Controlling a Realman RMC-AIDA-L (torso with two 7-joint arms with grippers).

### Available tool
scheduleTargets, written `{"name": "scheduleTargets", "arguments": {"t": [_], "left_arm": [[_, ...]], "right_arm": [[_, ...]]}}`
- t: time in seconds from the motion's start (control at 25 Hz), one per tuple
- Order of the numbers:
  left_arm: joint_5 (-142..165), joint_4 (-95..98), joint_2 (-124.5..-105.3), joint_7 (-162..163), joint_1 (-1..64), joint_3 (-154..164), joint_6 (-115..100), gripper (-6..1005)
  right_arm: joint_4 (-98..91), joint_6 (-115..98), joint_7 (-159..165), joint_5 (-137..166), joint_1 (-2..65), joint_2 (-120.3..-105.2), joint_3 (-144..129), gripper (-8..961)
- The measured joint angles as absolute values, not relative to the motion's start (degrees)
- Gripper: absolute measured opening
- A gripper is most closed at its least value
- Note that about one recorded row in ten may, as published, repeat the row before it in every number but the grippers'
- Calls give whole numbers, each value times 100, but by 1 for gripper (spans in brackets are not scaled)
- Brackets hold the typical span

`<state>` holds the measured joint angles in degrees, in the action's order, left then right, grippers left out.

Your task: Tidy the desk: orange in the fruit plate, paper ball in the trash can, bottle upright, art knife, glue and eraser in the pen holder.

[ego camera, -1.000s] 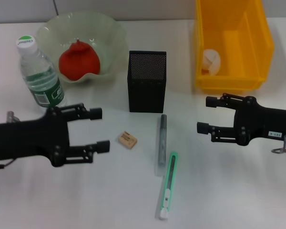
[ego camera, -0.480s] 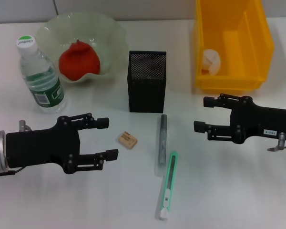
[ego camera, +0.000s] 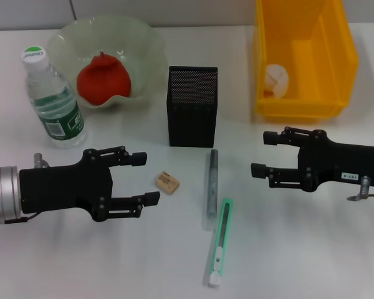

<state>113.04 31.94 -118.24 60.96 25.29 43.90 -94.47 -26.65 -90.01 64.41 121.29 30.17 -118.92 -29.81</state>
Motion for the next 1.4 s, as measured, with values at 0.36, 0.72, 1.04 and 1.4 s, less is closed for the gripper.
{"name": "scheduleTargets", "arguments": {"t": [0.36, 0.72, 1.04, 1.4], "left_arm": [[11305, 3190, -11771, 6148, 2527, 4385, -9565, 778], [11274, 3133, -11621, 6298, 2386, 4044, -9937, 776], [11257, 2787, -11462, 6400, 2377, 3965, -10020, 773], [11249, 2760, -11559, 6350, 2296, 3618, -10007, 773]], "right_arm": [[-2959, -9265, 6884, 12132, 3409, -11827, -3792, 795], [-3862, -9388, 7698, 12295, 4335, -11816, -6042, 793], [-4166, -9528, 7561, 12873, 5261, -11896, -7326, 791], [-4399, -9352, 7125, 12884, 5729, -11974, -8755, 789]]}}
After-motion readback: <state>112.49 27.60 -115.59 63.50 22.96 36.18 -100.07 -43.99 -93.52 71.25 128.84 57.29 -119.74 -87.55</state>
